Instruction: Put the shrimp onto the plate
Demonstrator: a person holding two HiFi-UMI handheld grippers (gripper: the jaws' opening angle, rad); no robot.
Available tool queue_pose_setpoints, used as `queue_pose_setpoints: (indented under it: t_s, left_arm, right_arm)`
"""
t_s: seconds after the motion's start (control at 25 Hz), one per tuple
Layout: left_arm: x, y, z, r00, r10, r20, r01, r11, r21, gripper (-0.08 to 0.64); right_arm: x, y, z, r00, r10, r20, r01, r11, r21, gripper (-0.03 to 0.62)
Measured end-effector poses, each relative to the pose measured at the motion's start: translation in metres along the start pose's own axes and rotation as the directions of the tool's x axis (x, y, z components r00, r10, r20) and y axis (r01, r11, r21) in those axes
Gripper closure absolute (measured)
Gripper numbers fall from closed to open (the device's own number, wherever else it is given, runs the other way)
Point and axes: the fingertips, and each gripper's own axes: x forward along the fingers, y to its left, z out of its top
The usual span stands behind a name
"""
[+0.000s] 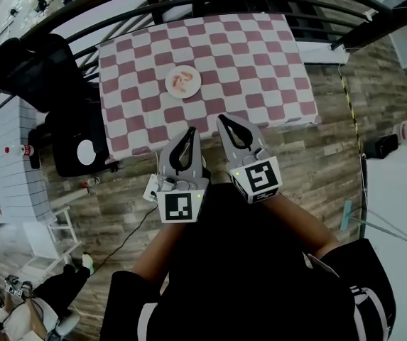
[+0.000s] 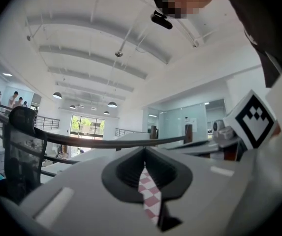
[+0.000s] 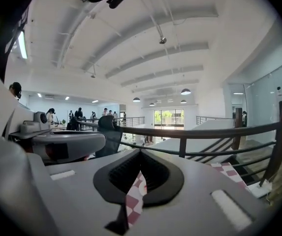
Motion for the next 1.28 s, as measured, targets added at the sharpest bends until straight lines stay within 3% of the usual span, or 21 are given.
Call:
queue_pose_setpoints:
  t_s: [0.2, 0.4, 0.8, 1.28]
  left_arm:
    - [-0.01, -0.055, 0.001, 1.0, -0.027, 0.002, 0.027, 0.999, 0.024, 0.551]
    - [-0.031, -0.102, -0.008, 0.999, -0.029, -0.013, 0.03, 0.999, 0.023, 0.551]
    - [-0.086, -0.173, -0.038, 0.999, -0.02, -0.046, 0.02, 1.0, 0.009, 0.551]
    - [-0.12, -0.231, -0.042, 0.993, -0.1, -0.065, 0.102, 0.994, 0.025, 0.551]
  right_arm:
    - [-0.052, -0.007, -0.01, 1.0, 0.002, 0.025, -0.002, 1.0, 0.019, 0.594]
    - [-0.107, -0.011, -0.019, 0.998, -0.013, 0.056, 0.015, 0.999, -0.044, 0.594]
    - [-0.193, 0.004, -0.051, 0.999, -0.007, 0.053, 0.008, 1.0, -0.009, 0.594]
    - [-0.265, 0.001, -0.073, 0.993, -0.108, 0.052, 0.108, 0.994, 0.005, 0.594]
